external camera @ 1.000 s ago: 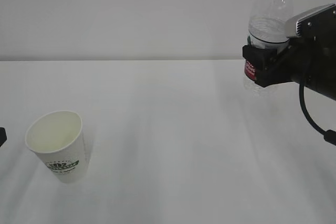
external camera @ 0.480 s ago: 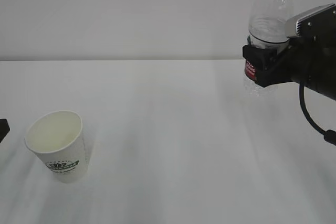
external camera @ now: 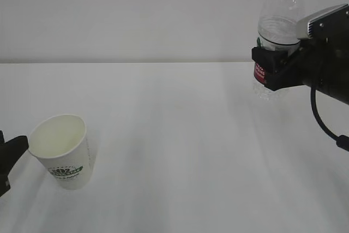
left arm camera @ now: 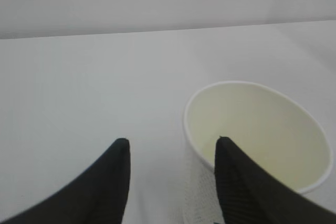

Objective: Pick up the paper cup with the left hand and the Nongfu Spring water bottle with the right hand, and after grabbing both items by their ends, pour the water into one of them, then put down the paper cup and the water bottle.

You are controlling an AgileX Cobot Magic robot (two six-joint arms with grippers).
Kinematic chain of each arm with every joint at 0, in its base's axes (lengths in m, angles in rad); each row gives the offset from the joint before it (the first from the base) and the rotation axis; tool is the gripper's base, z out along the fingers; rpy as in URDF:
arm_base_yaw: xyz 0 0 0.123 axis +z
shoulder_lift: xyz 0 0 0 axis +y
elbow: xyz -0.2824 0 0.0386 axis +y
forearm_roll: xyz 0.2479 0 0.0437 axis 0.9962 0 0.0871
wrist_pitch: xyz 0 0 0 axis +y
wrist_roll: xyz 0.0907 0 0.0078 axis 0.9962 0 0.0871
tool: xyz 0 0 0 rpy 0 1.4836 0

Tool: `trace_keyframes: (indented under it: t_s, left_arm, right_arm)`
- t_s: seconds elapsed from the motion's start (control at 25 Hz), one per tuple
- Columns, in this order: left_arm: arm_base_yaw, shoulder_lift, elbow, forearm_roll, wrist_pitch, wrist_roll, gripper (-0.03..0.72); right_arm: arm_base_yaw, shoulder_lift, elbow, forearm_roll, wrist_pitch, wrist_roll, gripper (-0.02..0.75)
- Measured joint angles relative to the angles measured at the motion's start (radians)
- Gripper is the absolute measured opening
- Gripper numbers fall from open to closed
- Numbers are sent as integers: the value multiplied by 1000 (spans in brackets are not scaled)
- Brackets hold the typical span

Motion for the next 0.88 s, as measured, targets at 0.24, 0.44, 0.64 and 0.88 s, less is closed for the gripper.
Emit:
trace_keyframes:
  t_s: [0.24,0.44,0.64,0.88]
  left_arm:
    - [0,6,0,22,-6,0,381]
    - [0,6,-2,102,-6,0,381]
    - [0,6,-2,244,-6,0,372]
    - [0,6,-2,289,0,0,340]
  right_arm:
    - [0,0,0,0,0,0,441]
    - [0,0,0,-1,0,0,441]
    - [0,0,0,-1,0,0,441]
    - [0,0,0,-1,0,0,441]
